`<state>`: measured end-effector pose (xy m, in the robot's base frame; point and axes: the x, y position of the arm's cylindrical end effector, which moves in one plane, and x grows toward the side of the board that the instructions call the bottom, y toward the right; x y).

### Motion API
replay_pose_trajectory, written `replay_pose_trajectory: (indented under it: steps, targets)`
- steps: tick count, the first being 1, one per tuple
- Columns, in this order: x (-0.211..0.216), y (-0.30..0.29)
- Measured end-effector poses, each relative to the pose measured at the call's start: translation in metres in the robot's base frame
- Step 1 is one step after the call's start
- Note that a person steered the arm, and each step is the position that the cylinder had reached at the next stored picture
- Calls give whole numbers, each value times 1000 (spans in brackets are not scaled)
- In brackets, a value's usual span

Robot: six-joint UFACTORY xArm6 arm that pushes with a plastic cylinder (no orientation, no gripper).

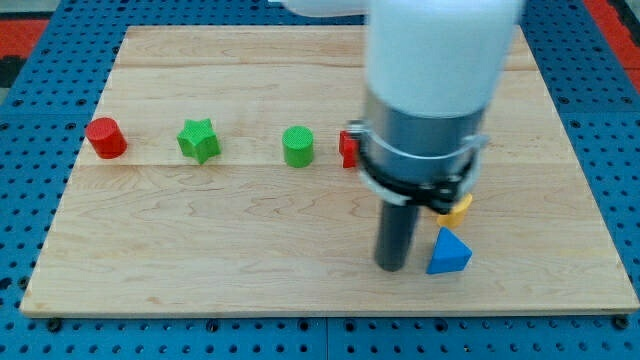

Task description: Move your arm to the bottom right of the blue triangle

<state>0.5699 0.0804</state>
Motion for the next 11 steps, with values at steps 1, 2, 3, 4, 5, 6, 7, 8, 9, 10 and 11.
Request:
replay_pose_trajectory:
  steps: [1, 2, 3, 4, 5, 6, 7, 8, 9, 10, 11]
  targets:
    - [0, 19]
    - [3, 16]
    - [3, -4]
    - [1, -8]
    - [1, -8]
    - [21, -8]
    - [49, 14]
    - [48, 73]
    - [39, 88]
    - [18, 92]
    - [10, 97]
